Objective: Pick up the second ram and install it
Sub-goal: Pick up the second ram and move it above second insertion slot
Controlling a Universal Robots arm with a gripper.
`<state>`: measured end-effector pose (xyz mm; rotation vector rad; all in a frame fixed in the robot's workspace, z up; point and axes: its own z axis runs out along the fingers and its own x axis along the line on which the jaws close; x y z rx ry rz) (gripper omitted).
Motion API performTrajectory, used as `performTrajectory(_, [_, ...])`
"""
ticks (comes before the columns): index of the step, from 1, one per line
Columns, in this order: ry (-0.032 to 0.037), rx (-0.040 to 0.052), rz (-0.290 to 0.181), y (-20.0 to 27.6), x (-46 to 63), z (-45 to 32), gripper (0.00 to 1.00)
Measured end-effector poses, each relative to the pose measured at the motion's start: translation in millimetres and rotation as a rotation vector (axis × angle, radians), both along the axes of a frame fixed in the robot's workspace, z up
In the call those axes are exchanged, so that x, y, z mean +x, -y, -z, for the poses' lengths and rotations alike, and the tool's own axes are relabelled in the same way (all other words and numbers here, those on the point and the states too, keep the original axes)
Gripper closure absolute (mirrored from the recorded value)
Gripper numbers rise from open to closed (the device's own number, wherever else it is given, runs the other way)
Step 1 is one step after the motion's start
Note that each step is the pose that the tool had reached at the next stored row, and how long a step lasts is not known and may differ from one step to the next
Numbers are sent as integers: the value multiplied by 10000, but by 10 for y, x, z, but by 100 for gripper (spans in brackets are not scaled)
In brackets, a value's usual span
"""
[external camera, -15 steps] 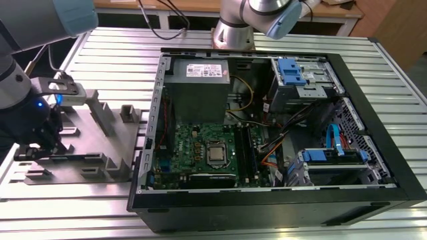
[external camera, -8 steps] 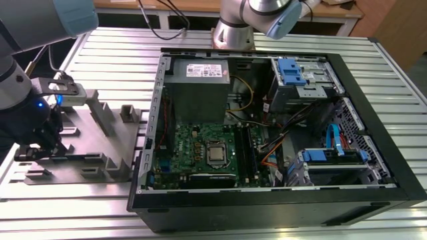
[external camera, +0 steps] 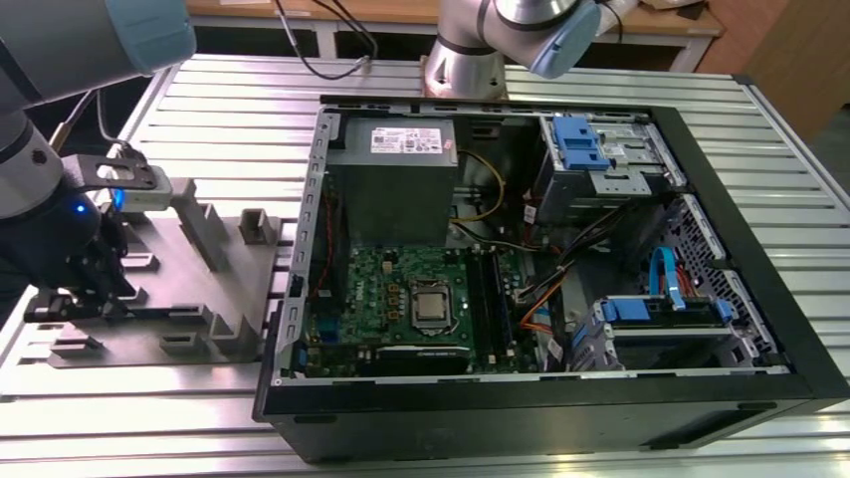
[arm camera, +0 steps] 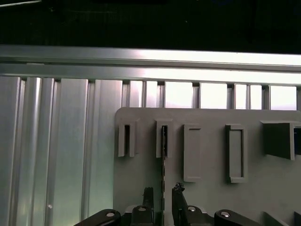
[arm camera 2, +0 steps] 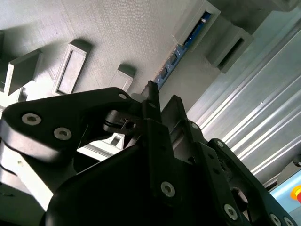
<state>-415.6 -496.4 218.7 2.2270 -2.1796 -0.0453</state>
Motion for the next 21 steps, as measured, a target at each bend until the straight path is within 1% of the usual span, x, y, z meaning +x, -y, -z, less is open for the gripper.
performTrajectory(1, [5, 20, -1, 0, -6, 6, 73])
performTrajectory(5, [17, 192, -102, -1, -27, 43, 73])
performTrajectory(6, [18, 222, -158, -1, -29, 57, 73])
performTrajectory(17, [4, 219, -270, 2, -34, 171, 73])
performTrajectory(21, [0, 217, -291, 2, -35, 190, 73])
